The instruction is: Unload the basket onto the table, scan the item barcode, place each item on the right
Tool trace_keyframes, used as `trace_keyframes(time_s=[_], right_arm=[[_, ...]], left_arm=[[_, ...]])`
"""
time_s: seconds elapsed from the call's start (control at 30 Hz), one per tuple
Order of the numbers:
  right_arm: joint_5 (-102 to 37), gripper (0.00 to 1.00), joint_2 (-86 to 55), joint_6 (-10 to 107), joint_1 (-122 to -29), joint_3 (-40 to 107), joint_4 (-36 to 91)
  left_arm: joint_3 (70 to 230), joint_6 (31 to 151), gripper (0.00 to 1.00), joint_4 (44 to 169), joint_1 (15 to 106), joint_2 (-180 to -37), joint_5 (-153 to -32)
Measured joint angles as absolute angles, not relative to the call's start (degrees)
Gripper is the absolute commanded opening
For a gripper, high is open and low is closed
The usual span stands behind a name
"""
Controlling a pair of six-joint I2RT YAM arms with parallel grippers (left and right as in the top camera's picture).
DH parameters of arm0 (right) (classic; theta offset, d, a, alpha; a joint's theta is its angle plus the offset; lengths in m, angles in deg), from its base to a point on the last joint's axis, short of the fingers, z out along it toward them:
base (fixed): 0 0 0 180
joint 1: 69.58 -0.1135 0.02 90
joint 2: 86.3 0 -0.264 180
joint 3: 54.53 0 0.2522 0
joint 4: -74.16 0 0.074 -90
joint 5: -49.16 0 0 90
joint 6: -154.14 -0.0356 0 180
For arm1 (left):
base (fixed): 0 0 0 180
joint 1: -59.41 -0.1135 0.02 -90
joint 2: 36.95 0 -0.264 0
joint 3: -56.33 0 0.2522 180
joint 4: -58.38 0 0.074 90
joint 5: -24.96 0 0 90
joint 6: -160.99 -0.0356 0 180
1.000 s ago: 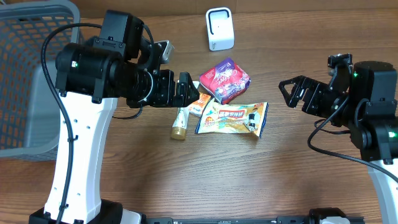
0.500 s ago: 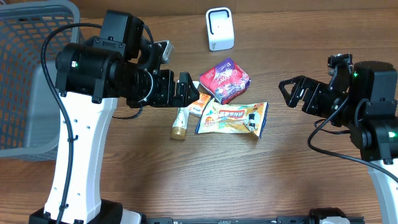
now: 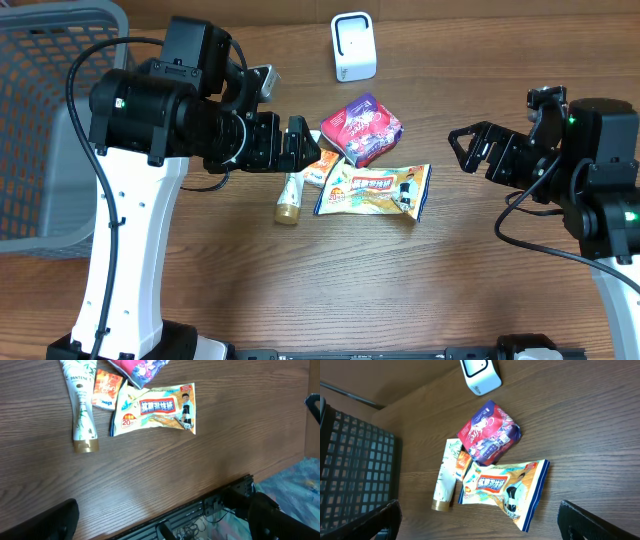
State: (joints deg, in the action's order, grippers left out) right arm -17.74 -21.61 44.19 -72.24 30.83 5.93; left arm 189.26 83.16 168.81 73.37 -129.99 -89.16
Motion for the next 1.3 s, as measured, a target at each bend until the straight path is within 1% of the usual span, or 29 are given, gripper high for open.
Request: trace_keyframes(time_s=[0.47,0.77,1.03,1.3], right_arm=[[-17.7,1.00,-20.3,44.2,-72.2,30.8,5.6],[-17.3,1.00,-12.3,44.2,-72.2,30.8,5.6],[-11.8,1.00,-4.8,44.5,-72.7,30.8,10.5],[-9.8,1.00,-0.3,44.6,-76.9,30.8,18.1]], left_arm=[[189.3,83.2,1.00,168.8,73.4,-130.0,-89.2],[189.3,83.2,1.00,168.8,73.4,-130.0,-89.2],[189.3,83.2,1.00,168.8,73.4,-130.0,-89.1],[189.3,83.2,1.00,168.8,73.4,-130.0,-89.0]])
